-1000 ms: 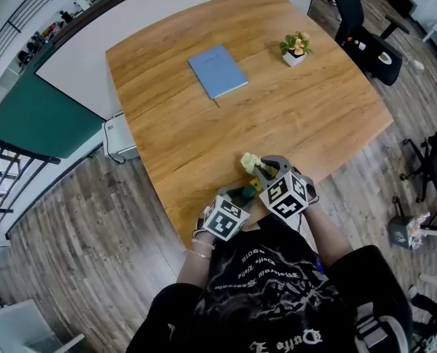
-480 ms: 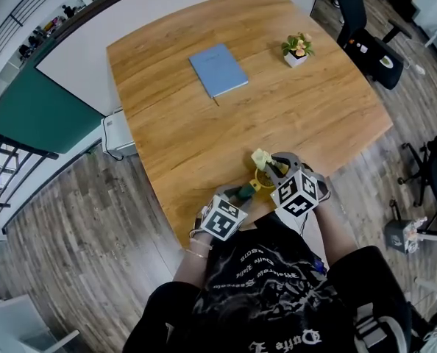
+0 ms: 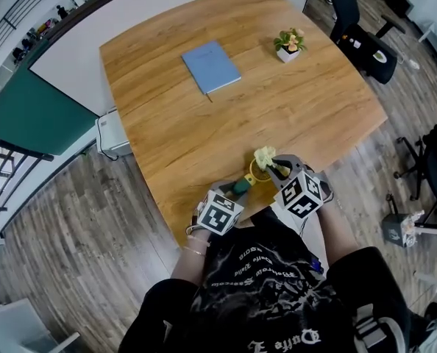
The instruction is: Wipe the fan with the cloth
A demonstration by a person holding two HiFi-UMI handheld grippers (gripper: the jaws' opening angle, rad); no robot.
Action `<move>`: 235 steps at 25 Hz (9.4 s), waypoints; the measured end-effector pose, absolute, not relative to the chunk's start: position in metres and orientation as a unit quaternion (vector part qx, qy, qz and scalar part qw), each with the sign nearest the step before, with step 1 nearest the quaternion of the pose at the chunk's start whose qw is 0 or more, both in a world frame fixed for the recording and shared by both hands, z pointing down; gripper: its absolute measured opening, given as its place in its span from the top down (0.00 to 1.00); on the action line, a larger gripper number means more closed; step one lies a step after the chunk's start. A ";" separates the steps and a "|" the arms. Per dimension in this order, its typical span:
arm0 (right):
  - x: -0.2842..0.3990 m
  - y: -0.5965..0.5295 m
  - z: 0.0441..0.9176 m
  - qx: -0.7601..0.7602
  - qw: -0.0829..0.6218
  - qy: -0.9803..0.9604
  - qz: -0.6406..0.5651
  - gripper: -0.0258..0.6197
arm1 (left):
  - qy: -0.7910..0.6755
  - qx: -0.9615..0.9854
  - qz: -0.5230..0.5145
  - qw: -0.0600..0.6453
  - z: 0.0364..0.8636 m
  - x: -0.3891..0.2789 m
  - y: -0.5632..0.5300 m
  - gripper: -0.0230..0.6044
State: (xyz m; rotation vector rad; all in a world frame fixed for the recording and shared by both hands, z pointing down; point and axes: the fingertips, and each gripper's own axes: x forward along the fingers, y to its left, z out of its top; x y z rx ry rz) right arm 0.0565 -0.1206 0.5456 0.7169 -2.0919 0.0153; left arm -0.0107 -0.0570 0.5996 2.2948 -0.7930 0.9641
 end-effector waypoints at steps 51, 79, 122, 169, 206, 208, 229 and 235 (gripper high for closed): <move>-0.055 -0.096 0.575 -0.067 0.574 -0.762 0.294 0.86 | -0.299 0.835 0.413 0.207 0.602 -0.015 -0.068 0.67; -0.011 -0.175 0.588 0.012 0.665 -0.711 0.227 0.86 | -0.319 0.825 0.394 0.248 0.602 -0.015 -0.074 0.67; 0.082 -0.120 0.589 0.189 0.394 -0.772 0.461 0.86 | -0.343 0.811 0.388 0.273 0.604 -0.015 -0.078 0.68; 0.043 -0.091 0.494 0.063 0.339 -0.916 0.204 0.86 | -0.355 0.829 0.321 0.291 0.585 -0.001 -0.103 0.42; -0.031 -0.105 0.418 0.059 0.111 -0.969 0.211 0.86 | -0.348 0.667 -0.337 0.566 0.448 -0.049 -0.177 0.65; -0.040 -0.102 0.430 0.057 0.146 -0.967 0.201 0.86 | -0.346 0.665 -0.352 0.561 0.443 -0.053 -0.178 0.65; -0.013 -0.105 0.445 0.086 0.182 -0.960 0.195 0.86 | -0.235 0.707 -0.366 0.558 0.416 -0.036 -0.167 0.65; -0.004 -0.120 0.426 0.121 0.122 -0.966 0.196 0.86 | -0.211 0.697 -0.396 0.559 0.403 -0.040 -0.168 0.65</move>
